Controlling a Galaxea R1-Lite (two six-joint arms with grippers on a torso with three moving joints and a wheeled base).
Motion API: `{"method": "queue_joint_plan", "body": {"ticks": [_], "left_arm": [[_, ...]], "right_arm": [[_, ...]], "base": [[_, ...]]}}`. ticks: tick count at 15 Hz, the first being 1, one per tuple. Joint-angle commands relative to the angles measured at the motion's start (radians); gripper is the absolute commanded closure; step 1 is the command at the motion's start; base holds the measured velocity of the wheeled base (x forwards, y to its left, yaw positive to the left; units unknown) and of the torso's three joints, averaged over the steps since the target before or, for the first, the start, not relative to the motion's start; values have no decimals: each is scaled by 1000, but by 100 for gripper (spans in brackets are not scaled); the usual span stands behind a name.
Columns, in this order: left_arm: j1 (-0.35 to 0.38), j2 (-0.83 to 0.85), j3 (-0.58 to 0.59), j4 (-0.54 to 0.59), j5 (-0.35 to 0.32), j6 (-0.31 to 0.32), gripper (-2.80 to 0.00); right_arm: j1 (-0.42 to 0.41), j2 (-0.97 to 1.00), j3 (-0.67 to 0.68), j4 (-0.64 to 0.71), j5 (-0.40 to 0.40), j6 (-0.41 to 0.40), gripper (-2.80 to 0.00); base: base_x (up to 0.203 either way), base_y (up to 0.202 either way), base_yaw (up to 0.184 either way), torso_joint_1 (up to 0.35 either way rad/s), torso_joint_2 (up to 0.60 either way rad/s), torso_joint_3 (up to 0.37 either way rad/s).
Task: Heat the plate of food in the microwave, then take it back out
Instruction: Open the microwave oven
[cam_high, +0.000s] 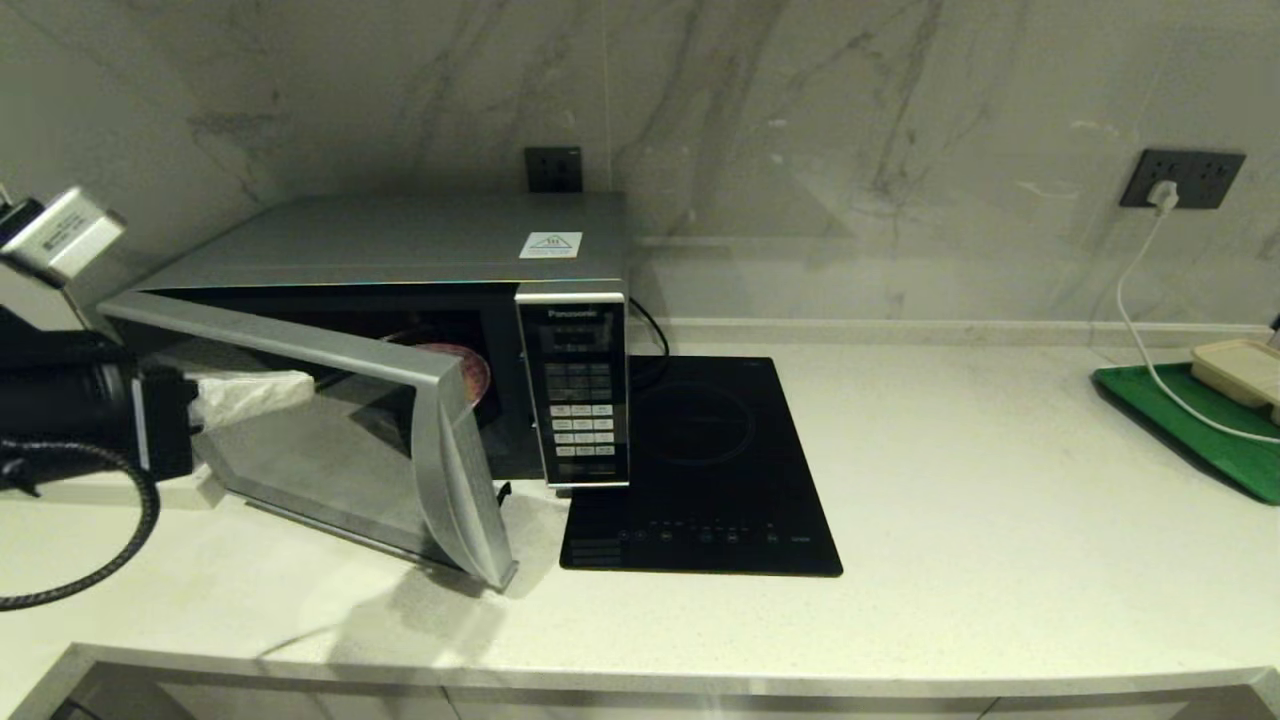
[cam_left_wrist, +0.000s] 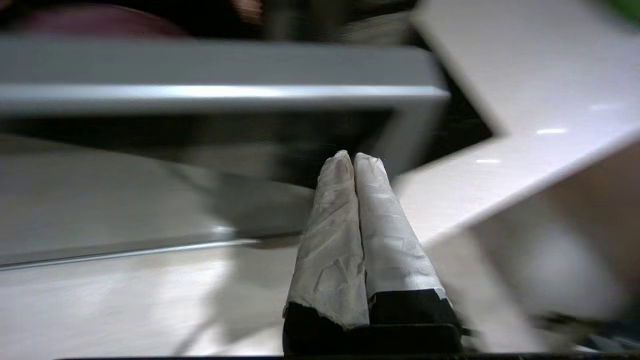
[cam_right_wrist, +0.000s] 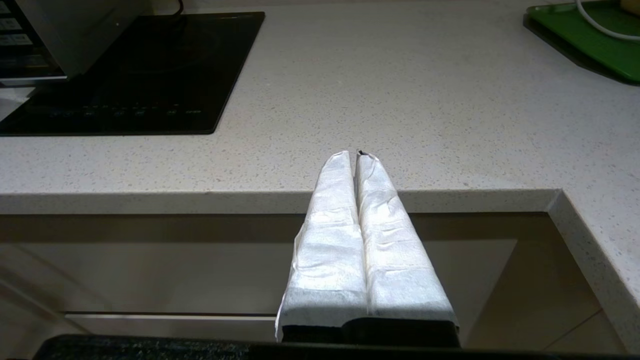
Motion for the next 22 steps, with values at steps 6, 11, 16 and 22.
{"method": "queue_joint_plan", "body": {"ticks": [6,11,16,22], "left_arm": [[-283,240,-105,-533,799,234,0],[-314,218,-137,-449,867,300,0],[-328,77,-160,-203,882,302,0],[-395,40,-296,262,839,63,0]], "right_arm": [[0,0,0,0,0,0,0],[0,0,0,0,0,0,0],[0,0,0,0,0,0,0],[0,0,0,0,0,0,0]], "base": [[0,0,0,0,0,0],[0,0,0,0,0,0],[0,0,0,0,0,0],[0,0,0,0,0,0]]}}
